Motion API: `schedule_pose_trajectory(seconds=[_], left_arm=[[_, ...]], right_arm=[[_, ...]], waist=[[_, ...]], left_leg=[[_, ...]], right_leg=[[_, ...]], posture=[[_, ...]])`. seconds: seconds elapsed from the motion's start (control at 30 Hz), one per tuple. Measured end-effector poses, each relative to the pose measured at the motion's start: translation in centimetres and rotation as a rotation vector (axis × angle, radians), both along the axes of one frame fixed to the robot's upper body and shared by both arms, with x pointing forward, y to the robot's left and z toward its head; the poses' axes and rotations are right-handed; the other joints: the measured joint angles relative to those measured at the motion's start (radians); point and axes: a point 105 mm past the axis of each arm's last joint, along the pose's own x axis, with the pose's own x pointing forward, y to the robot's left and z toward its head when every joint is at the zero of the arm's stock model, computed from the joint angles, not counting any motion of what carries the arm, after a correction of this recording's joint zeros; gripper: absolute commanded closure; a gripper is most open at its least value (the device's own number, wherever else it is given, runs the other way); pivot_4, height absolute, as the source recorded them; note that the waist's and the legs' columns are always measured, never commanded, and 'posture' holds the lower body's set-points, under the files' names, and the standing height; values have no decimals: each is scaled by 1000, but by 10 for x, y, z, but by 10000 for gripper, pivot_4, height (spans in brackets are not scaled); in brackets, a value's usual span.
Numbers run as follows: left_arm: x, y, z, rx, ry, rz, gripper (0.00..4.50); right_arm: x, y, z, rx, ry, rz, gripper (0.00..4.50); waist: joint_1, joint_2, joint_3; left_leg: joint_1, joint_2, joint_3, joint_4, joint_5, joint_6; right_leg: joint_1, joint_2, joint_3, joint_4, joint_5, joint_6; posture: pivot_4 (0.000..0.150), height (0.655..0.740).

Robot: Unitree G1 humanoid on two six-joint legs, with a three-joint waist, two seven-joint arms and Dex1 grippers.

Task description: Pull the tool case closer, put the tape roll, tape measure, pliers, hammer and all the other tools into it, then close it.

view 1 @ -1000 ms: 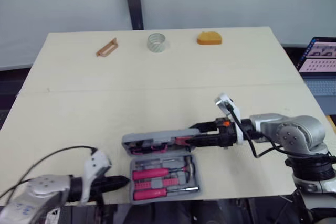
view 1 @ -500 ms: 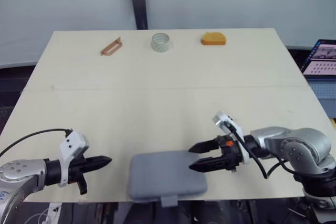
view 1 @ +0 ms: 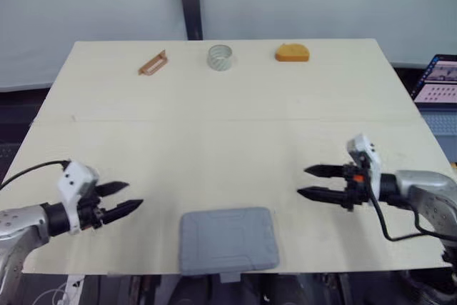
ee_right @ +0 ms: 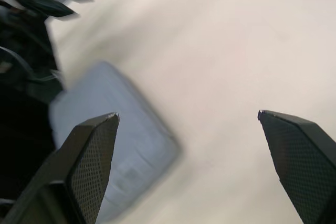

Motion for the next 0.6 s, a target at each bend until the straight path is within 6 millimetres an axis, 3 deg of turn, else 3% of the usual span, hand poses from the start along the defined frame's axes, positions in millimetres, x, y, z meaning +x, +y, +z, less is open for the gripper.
schedule_pose_trajectory(seconds=[0.3, 0.6], left_arm=[[-2, 49, -7, 49, -3, 108, 570], [5, 60, -3, 58, -28, 130, 570]], right_arm=[[-8, -50, -15, -55, -1, -162, 0], [-17, -71, -32, -100, 17, -195, 0]], waist=[[1, 0, 0], [-2, 0, 0]], left_leg=[[1, 1, 2, 0, 0, 0], [1, 1, 2, 0, 0, 0]], right_leg=[[0, 0, 0, -1, 0, 0], [0, 0, 0, 0, 0, 0]], posture=[[1500, 7400], [1500, 7400]])
